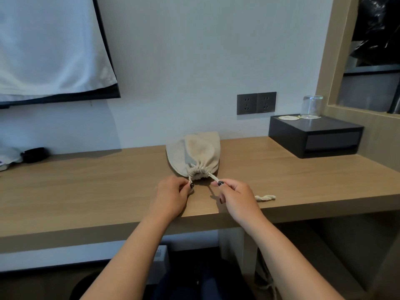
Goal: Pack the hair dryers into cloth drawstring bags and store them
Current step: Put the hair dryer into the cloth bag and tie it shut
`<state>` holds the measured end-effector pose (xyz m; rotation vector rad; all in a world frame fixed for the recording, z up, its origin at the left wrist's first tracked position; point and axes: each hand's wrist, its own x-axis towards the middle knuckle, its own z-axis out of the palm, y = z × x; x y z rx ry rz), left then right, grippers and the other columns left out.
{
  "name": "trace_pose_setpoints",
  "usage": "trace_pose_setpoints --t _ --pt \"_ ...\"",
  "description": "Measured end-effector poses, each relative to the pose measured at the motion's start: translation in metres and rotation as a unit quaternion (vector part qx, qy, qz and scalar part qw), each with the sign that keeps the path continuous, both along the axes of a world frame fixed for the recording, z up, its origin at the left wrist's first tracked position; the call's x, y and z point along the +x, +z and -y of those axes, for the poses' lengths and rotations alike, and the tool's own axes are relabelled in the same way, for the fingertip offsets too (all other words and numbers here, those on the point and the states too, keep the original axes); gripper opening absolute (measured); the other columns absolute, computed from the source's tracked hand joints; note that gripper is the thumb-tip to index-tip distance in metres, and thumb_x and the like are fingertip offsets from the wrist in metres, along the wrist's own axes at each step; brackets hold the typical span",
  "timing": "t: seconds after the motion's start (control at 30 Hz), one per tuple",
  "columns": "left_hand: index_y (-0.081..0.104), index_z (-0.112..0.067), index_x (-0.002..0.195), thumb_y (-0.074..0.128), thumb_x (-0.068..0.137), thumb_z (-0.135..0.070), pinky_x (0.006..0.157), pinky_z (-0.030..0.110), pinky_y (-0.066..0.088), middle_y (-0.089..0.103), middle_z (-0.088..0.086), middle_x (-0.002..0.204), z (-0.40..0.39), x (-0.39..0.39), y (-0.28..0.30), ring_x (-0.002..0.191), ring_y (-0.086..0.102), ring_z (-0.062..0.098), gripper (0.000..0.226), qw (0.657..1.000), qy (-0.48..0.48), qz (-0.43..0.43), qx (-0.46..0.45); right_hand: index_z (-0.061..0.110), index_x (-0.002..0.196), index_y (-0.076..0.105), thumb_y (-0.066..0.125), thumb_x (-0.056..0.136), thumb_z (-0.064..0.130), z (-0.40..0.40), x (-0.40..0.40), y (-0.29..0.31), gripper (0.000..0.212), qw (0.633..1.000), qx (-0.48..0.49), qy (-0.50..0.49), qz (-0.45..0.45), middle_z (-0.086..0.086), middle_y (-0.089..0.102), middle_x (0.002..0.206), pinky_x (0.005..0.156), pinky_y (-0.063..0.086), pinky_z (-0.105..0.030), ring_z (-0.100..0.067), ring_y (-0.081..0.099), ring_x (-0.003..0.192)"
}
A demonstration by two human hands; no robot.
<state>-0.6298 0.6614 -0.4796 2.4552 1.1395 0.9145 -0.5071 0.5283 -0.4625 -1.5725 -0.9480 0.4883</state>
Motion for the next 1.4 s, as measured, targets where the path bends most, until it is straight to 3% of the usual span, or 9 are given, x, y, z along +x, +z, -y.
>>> trace_pose_setpoints --t 0.2,0.4,0.53,0.63,0.73,0.93,1.17,1.3,1.4 --pt "0.066 -0.022 0.067 0.057 0.093 -0.023 0.06 0.031 0.04 0.061 -0.006 0.063 0.045 -0.009 0.001 0.067 0.056 0.017 0.027 0.997 0.003 0.05 -0.066 0.014 0.106 0.068 0.041 0.097 0.002 0.03 -0.023 0.003 0.03 0.988 0.008 0.076 -0.135 -0.004 0.048 0.057 0.042 0.03 -0.019 -0.009 0.034 0.042" --pt "0.076 -0.02 0.084 0.051 0.097 -0.02 0.044 0.019 0.023 0.038 -0.014 0.035 0.092 -0.022 0.002 0.037 0.034 0.002 0.029 0.937 -0.02 0.25 -0.243 0.011 0.099 0.072 0.047 0.099 0.01 0.063 -0.032 -0.006 0.025 0.985 0.023 0.068 -0.158 -0.005 0.05 0.058 0.041 0.029 -0.017 -0.007 0.036 0.041" --pt "0.076 -0.026 0.071 0.053 0.097 -0.022 0.043 0.019 0.026 0.042 -0.008 0.047 0.112 -0.036 -0.004 0.041 0.034 0.005 0.035 0.874 -0.066 0.296 -0.38 0.008 0.094 0.075 0.05 0.098 0.012 0.083 -0.03 -0.015 0.026 0.974 0.032 0.059 -0.217 -0.006 0.049 0.057 0.044 0.024 -0.023 -0.011 0.033 0.043" --pt "0.079 -0.029 0.072 0.066 0.086 -0.033 0.056 0.016 0.037 0.061 -0.013 0.061 0.124 -0.046 -0.01 0.055 0.05 -0.002 0.019 0.869 -0.099 0.287 -0.392 0.006 0.099 0.075 0.047 0.098 0.007 0.095 -0.026 -0.022 0.027 0.965 0.03 0.057 -0.254 -0.01 0.053 0.059 0.042 0.029 -0.024 -0.015 0.037 0.044" --pt "0.08 -0.017 0.075 0.076 0.07 -0.029 0.063 0.016 0.044 0.068 -0.003 0.078 0.126 -0.051 -0.015 0.067 0.059 0.002 0.014 0.853 -0.119 0.295 -0.414 0.013 0.117 0.063 0.044 0.096 -0.003 0.103 -0.023 -0.027 0.032 0.961 0.036 0.043 -0.271 -0.016 0.063 0.067 0.044 0.038 -0.029 -0.02 0.049 0.047" --pt "0.062 -0.009 0.072 0.065 0.088 -0.01 0.052 0.023 0.036 0.059 0.002 0.054 0.13 -0.049 -0.018 0.045 0.052 0.011 0.016 0.801 -0.129 0.293 -0.506 0.025 0.142 0.036 0.043 0.093 -0.009 0.112 -0.034 -0.024 0.06 0.945 0.006 0.101 -0.31 -0.029 0.069 0.085 0.045 0.049 -0.032 -0.032 0.064 0.057" --pt "0.063 -0.012 0.08 0.056 0.092 -0.008 0.063 0.024 0.046 0.074 0.012 0.085 0.133 -0.044 -0.019 0.073 0.066 0.014 0.014 0.781 -0.142 0.29 -0.534 0.028 0.152 0.013 0.055 0.087 0.002 0.113 -0.049 -0.033 0.081 0.907 -0.049 0.214 -0.358 -0.032 0.069 0.092 0.051 0.055 -0.033 -0.036 0.068 0.063" --pt "0.063 -0.008 0.091 0.055 0.092 -0.01 0.074 0.031 0.045 0.074 0.014 0.091 0.132 -0.04 -0.021 0.082 0.064 0.021 0.008 0.766 -0.178 0.303 -0.538 0.03 0.141 0.031 0.053 0.093 0.004 0.109 -0.051 -0.038 0.059 0.906 -0.077 0.241 -0.34 -0.029 0.069 0.087 0.057 0.056 -0.032 -0.034 0.069 0.066" --pt "0.059 -0.004 0.095 0.063 0.084 -0.014 0.063 0.025 0.051 0.069 0.014 0.08 0.131 -0.039 -0.023 0.068 0.063 0.019 0.015 0.751 -0.201 0.326 -0.538 0.02 0.121 0.05 0.054 0.094 0.007 0.106 -0.054 -0.038 0.03 0.921 -0.094 0.218 -0.309 -0.022 0.071 0.083 0.057 0.055 -0.031 -0.031 0.068 0.065"
